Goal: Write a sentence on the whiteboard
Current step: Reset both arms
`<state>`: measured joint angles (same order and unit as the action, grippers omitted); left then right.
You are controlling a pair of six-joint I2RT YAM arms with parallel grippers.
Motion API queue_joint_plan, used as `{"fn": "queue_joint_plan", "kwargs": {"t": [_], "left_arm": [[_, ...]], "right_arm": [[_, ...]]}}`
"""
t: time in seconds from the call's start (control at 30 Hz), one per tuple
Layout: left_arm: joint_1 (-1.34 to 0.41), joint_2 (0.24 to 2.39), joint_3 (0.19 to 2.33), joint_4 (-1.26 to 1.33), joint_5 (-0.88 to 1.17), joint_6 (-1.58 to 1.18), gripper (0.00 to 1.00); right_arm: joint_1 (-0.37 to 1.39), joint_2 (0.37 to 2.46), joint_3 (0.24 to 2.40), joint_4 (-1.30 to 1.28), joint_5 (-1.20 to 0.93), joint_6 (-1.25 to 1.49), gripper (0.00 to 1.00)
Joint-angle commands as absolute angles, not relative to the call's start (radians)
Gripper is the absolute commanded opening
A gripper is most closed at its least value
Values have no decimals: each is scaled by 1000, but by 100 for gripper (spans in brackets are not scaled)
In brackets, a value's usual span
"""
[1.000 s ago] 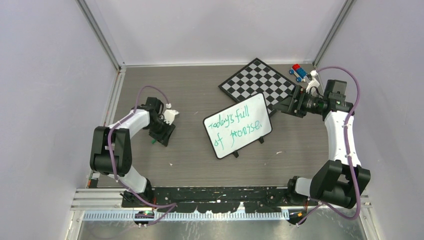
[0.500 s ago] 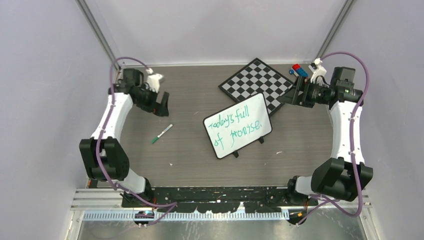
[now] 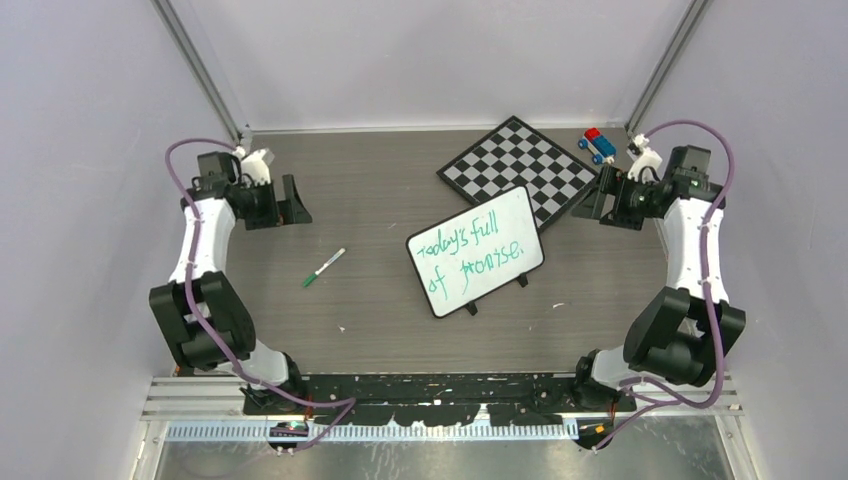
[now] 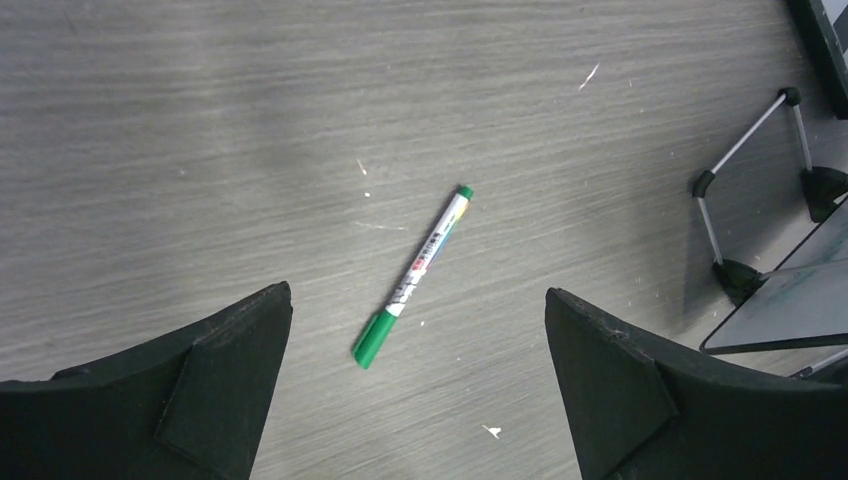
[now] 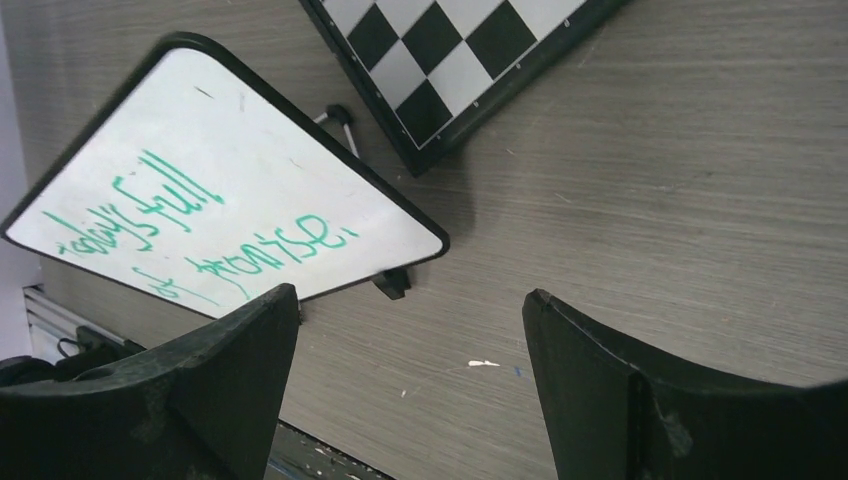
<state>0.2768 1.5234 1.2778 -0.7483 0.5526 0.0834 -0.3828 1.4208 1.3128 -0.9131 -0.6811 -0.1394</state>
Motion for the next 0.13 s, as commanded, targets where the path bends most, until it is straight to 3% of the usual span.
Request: {"fn": "queue_joint_plan", "kwargs": {"t": [0.0,0.1], "left_arm": [[275,1452,1249,-676,562,36,100],[276,1451,1255,-701,556,44,100]], "right_arm": [[-384,1396,1259,-824,-634,-141,87],[-384,1388,1237,-806,-631,-127,87]]}}
